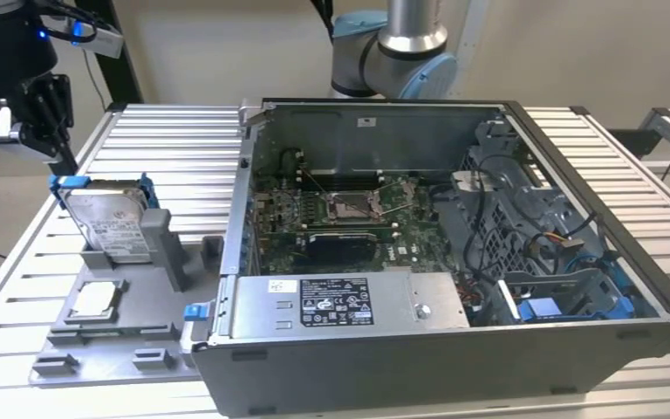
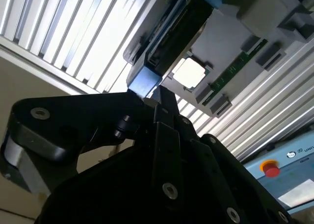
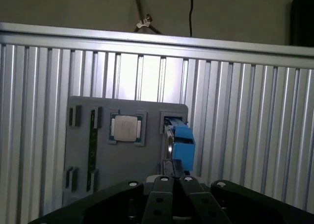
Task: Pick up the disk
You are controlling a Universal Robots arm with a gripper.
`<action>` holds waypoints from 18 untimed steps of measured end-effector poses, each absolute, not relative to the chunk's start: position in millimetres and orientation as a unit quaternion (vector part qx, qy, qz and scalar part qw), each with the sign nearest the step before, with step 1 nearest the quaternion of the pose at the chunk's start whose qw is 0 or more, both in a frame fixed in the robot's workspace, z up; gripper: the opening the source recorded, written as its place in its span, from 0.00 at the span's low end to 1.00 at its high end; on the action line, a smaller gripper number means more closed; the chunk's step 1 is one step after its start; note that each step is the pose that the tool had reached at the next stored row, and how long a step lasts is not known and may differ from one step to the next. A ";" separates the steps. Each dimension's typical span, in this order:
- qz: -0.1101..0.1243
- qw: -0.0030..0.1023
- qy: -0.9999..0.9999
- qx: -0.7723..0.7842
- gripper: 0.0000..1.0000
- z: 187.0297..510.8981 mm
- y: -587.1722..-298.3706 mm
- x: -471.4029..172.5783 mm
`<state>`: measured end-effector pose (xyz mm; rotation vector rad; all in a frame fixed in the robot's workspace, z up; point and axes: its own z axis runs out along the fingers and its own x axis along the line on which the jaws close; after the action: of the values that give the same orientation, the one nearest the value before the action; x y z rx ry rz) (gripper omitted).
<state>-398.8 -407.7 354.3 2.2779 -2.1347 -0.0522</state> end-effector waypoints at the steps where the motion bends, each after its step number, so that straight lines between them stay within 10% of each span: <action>1: -0.017 0.010 -0.684 0.730 1.00 354.3 -407.7 -398.7; 18: -0.016 0.009 -0.684 0.730 1.00 348.4 -406.6 -398.8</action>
<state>-398.8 -406.6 348.4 2.2787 -2.1356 -0.0503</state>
